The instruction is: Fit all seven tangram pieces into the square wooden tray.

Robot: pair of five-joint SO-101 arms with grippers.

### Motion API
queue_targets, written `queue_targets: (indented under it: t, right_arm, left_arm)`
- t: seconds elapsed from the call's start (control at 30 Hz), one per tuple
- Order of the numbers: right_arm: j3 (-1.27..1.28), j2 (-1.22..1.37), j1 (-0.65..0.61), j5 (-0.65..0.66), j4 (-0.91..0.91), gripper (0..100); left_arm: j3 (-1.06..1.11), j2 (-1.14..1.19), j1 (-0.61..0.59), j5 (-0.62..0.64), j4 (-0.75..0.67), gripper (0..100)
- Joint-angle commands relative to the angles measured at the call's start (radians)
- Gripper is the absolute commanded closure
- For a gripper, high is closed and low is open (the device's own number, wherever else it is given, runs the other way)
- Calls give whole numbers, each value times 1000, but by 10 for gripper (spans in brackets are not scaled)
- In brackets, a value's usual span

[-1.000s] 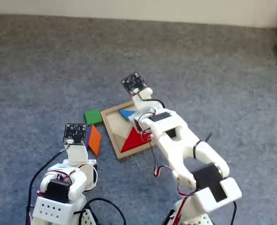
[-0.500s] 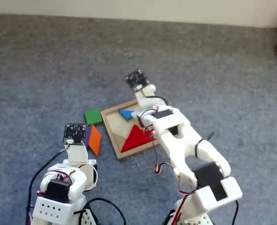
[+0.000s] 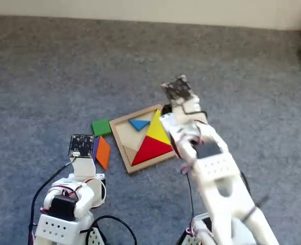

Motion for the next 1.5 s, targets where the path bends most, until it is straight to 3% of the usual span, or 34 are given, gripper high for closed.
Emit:
queue_targets:
  t: [0.0,0.3,0.6,0.8,1.47]
  right_arm:
    - [99,-214,48,-2,-10,994]
    - [435,-615,145,-6,-10,994]
    - [769,-1102,160,-6,54,994]
    - [769,-1059,173,-6,171,994]
    - [769,-1041,170,-2,835,994]
  left_arm:
    - [21,-42,-8,-2,5,993]
    - [21,-42,-8,-2,5,993]
    - [21,-42,-8,-2,5,993]
    - [21,-42,-8,-2,5,993]
    - [21,-42,-8,-2,5,993]
